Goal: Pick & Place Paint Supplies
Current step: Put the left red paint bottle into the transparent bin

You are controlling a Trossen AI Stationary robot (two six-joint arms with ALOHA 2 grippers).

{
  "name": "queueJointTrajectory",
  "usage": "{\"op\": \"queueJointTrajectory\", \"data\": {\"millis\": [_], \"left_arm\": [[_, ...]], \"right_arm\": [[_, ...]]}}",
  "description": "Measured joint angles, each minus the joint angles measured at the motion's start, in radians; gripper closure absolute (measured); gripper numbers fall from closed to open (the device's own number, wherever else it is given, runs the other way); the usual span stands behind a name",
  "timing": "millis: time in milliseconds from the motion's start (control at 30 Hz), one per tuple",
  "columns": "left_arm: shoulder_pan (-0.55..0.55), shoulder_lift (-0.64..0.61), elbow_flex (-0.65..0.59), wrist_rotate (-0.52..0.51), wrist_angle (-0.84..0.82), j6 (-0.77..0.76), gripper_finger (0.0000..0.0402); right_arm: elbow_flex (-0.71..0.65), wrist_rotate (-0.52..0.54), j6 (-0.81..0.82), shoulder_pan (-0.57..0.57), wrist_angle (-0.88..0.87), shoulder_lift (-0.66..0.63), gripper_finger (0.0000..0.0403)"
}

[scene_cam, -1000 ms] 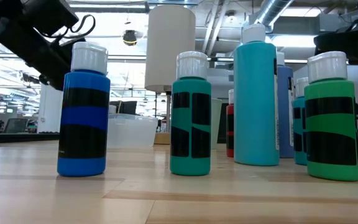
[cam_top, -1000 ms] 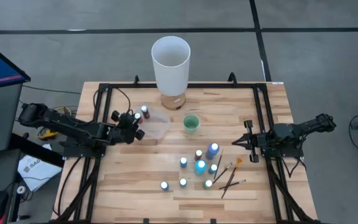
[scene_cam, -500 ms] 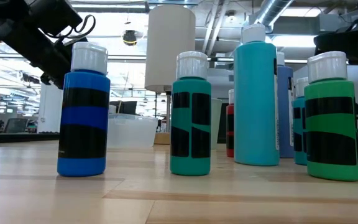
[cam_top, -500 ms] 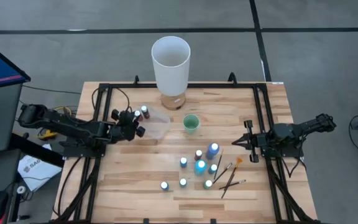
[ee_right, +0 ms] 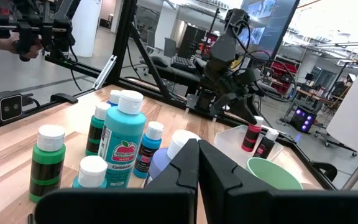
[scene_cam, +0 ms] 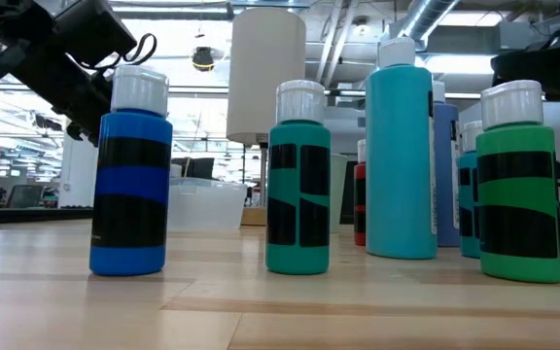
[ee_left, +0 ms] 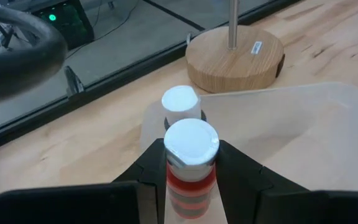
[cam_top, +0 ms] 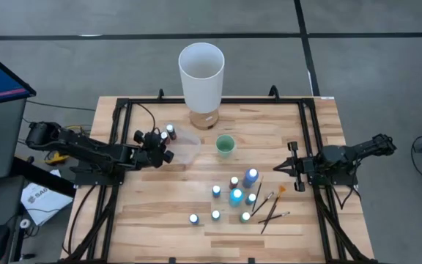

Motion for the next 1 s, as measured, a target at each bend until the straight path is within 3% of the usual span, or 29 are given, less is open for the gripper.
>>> {"op": "queueJointTrajectory", "data": {"millis": [1000], "left_arm": [[0.0, 0.023, -0.078, -0.015, 0.13, -0.054, 0.0313]], "right_arm": [[0.0, 0.0, 0.0, 0.0, 0.0, 0.0, 0.0403]]}}
